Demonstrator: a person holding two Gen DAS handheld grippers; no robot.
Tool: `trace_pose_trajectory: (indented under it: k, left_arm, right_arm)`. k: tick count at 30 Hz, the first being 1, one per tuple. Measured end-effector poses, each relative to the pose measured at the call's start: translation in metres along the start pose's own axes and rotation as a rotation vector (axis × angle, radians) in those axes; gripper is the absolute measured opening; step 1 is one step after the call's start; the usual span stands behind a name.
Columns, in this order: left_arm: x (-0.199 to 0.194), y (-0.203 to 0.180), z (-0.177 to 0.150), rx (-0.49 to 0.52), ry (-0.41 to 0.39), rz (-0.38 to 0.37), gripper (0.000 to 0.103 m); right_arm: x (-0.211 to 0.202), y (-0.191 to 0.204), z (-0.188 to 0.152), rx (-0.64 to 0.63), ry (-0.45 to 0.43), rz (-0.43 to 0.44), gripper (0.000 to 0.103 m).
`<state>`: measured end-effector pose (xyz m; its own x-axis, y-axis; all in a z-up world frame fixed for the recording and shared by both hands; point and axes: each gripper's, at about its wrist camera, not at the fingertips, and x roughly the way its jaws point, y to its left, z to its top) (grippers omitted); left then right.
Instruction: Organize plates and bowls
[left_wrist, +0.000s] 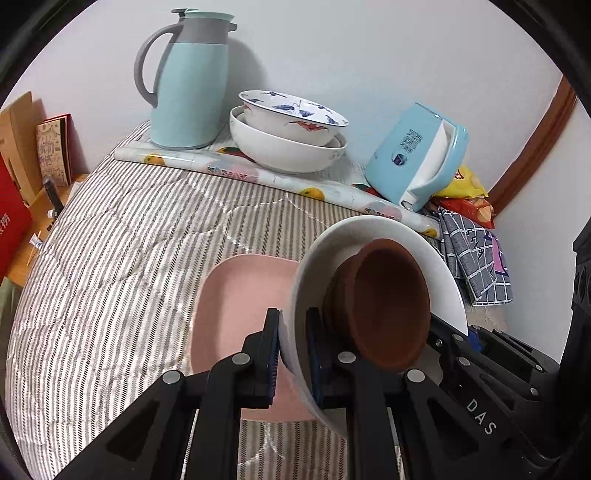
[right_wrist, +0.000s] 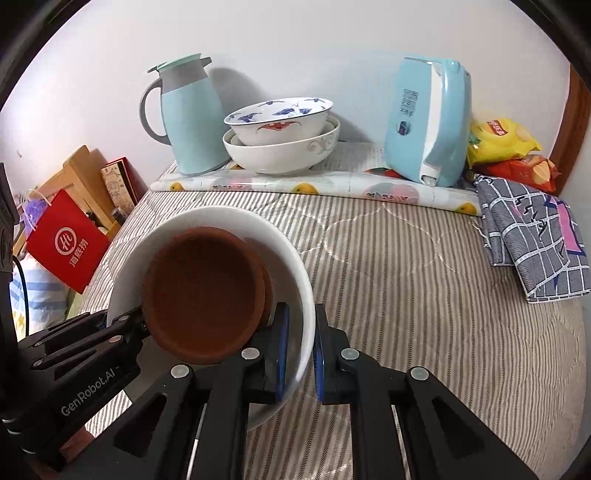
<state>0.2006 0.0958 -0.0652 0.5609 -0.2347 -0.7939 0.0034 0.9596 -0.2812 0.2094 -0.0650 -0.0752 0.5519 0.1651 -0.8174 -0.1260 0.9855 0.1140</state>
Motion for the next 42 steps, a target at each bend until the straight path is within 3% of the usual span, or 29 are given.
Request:
trace_pose_trajectory:
  k: [19, 42]
  left_arm:
    - [0.014, 0.03, -0.003, -0.036, 0.027, 0.019, 0.014]
    - [0.051, 0.045, -0.001, -0.055, 0.081, 0.019, 0.014]
  right_arm:
    - [0.029, 0.023, -0.005, -0.021, 0.045, 0.016, 0.012]
    - [0.072, 0.023, -0.009, -0.025, 0.116, 0.017, 0.012]
